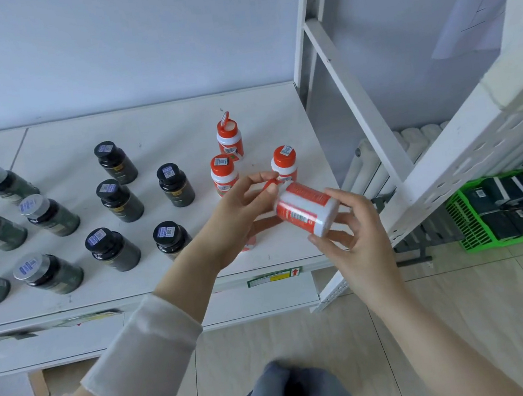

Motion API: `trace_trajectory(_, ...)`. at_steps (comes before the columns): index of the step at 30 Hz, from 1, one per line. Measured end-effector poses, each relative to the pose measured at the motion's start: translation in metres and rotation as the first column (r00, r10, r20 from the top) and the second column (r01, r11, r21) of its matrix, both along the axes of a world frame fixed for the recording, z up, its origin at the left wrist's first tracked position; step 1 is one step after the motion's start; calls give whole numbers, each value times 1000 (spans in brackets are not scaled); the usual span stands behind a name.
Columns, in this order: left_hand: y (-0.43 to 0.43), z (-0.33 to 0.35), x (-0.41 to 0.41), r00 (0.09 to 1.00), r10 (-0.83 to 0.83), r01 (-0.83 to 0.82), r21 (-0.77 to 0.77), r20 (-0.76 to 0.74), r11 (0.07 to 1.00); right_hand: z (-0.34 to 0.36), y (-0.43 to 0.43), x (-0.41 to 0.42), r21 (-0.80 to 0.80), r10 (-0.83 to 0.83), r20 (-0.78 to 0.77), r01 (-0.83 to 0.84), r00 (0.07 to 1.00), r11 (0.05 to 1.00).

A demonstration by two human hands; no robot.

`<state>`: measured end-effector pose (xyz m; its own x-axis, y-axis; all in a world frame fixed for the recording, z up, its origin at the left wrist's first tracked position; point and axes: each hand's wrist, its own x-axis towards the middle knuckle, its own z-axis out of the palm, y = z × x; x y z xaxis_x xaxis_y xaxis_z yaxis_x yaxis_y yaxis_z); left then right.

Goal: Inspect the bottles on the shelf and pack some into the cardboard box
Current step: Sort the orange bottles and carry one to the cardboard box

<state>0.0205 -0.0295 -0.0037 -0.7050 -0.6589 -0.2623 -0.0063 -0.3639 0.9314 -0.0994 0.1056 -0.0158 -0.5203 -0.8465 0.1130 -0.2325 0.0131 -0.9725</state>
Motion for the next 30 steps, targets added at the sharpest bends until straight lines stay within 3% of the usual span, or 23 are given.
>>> trace_trajectory(2,-2,-1,2,1000,11,-11,-35,7,999,-4,4,0,-26,57,-27,-57,998,998)
trace_trajectory(5,0,-2,5,998,-2,-2,-59,-67,998,-2,4,1,12,71,336,-79,939,997)
trace_trajectory(6,1,-3,6,996,-8,4,-43,-85,999,-2,4,0,25,59,393,-75,918,997)
trace_trajectory(8,2,-5,8,996,-33,34,13,-85,999,-3,4,1,1,35,322,-37,946,999)
trace_trajectory(11,4,-8,10,997,-73,74,46,-17,996,-4,4,2,-96,17,81,-9,997,995)
trace_trajectory(16,6,-6,7,998,-55,56,67,-11,996,-8,4,1,-132,1,-156,-22,988,991)
trace_trajectory(17,6,-6,6,999,-47,49,76,-19,996,-8,4,1,-124,9,-118,-24,993,992)
trace_trajectory(19,7,-7,6,997,-44,51,107,-71,993,-3,4,3,-74,28,153,-17,988,997)
trace_trajectory(21,7,-11,9,990,-51,69,134,-131,989,-2,3,1,-19,35,419,-30,907,999)
trace_trajectory(22,7,-12,10,987,-57,78,146,-148,986,-1,3,0,-4,32,471,-34,882,999)
trace_trajectory(27,4,-5,9,991,-107,116,118,-79,986,1,4,4,-18,5,227,-1,974,1000)
trace_trajectory(30,-2,2,6,994,-91,94,71,-53,993,-1,5,0,21,19,330,-27,944,999)
